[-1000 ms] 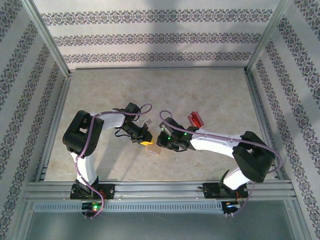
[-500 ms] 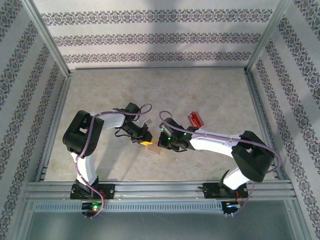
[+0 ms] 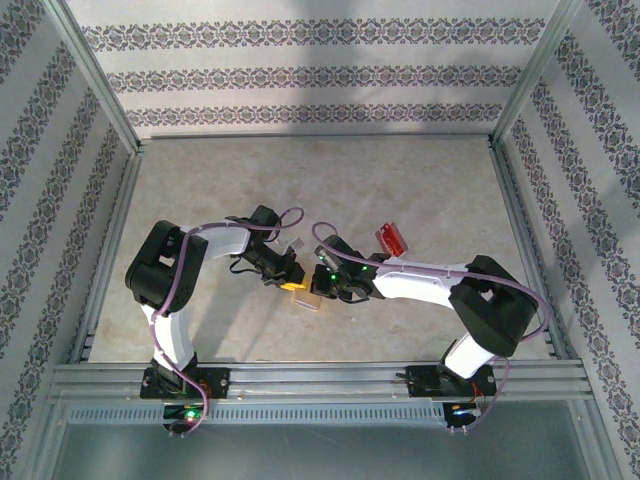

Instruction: Put the credit cards into the card holder

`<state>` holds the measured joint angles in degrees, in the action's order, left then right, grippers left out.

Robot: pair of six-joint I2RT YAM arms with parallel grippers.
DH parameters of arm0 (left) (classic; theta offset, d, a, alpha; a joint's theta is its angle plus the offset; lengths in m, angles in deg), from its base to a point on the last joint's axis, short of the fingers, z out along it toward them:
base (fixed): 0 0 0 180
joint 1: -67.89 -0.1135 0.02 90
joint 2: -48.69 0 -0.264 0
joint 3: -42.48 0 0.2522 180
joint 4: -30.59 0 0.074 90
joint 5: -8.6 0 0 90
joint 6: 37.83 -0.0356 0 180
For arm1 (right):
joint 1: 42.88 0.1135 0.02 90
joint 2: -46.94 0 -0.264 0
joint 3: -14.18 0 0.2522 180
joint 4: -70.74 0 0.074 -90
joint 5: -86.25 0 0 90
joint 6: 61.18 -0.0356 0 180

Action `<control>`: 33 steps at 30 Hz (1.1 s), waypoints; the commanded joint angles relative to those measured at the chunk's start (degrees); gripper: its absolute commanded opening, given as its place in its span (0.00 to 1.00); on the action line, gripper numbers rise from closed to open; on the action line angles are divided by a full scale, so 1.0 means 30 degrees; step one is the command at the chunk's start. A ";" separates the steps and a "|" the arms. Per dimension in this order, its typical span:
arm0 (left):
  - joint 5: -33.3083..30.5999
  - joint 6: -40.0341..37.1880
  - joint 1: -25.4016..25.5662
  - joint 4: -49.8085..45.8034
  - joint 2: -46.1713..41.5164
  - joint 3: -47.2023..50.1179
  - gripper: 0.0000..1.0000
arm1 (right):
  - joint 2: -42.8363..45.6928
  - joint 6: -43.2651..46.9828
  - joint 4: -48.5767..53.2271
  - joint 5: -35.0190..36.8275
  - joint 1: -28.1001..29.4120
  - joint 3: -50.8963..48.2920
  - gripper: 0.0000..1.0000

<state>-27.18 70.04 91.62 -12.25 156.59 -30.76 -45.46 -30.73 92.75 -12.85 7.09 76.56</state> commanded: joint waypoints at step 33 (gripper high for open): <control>-0.1233 -0.0185 0.0377 -0.0237 0.0534 -0.0030 0.07 | -0.0642 0.0763 0.1332 -0.0184 -0.0421 0.1450 0.00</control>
<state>-27.18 70.06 91.62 -12.25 156.59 -30.76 -48.34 -29.62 93.49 -14.19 5.98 79.66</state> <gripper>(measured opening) 0.124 0.051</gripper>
